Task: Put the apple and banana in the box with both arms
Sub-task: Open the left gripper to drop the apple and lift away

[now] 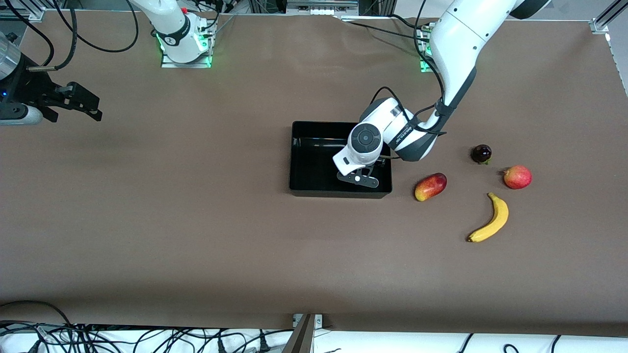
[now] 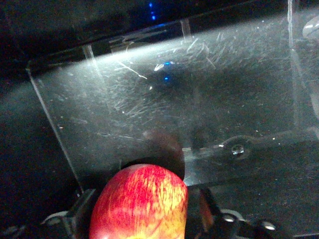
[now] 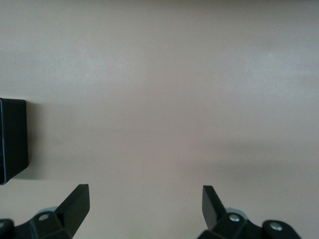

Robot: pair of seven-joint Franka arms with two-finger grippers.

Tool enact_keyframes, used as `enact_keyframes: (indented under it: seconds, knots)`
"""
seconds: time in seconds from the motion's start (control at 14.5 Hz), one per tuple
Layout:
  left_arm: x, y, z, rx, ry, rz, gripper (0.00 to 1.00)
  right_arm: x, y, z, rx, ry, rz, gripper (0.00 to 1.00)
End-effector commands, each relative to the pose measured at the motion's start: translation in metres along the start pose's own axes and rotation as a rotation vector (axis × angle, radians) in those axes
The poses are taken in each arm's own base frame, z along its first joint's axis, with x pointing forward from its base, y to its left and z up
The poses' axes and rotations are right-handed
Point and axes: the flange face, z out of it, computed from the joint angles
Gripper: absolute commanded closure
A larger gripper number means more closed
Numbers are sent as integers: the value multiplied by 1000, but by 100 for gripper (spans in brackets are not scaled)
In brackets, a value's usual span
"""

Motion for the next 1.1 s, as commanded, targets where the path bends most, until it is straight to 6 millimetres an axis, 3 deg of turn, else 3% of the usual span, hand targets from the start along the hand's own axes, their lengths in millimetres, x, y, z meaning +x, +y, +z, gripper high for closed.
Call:
enact_keyframes:
  seconds: [0.0, 0.21, 0.41, 0.55, 0.62, 0.76, 0.83, 0.9, 1.03]
  knots:
    - [3, -33, -59, 28, 14, -52, 0, 2, 1, -6, -6, 8, 6, 0]
    - [16, -81, -131, 24, 4, -143, 0, 2, 1, -6, -6, 8, 6, 0]
    - [31, -161, -172, 1, -41, -261, 0, 2, 1, -6, -6, 10, 6, 0]
    - [38, -219, -168, -19, -61, -340, 0, 2, 1, -6, -6, 8, 6, 0]
    - [39, -239, -161, -20, -73, -328, 0, 2, 1, -6, -6, 10, 6, 0]
    - [45, -285, -135, -33, -108, -177, 0, 2, 0, -6, -6, 11, 6, 0]
    - [48, -322, -121, -47, -117, -114, 0, 3, 0, -5, -7, 10, 6, 0]
    - [51, -341, -105, -54, -131, -29, 0, 3, 0, -5, -7, 10, 6, 0]
    - [60, -365, -93, 25, -87, 138, 0, 3, 0, -5, -5, 10, 6, 0]
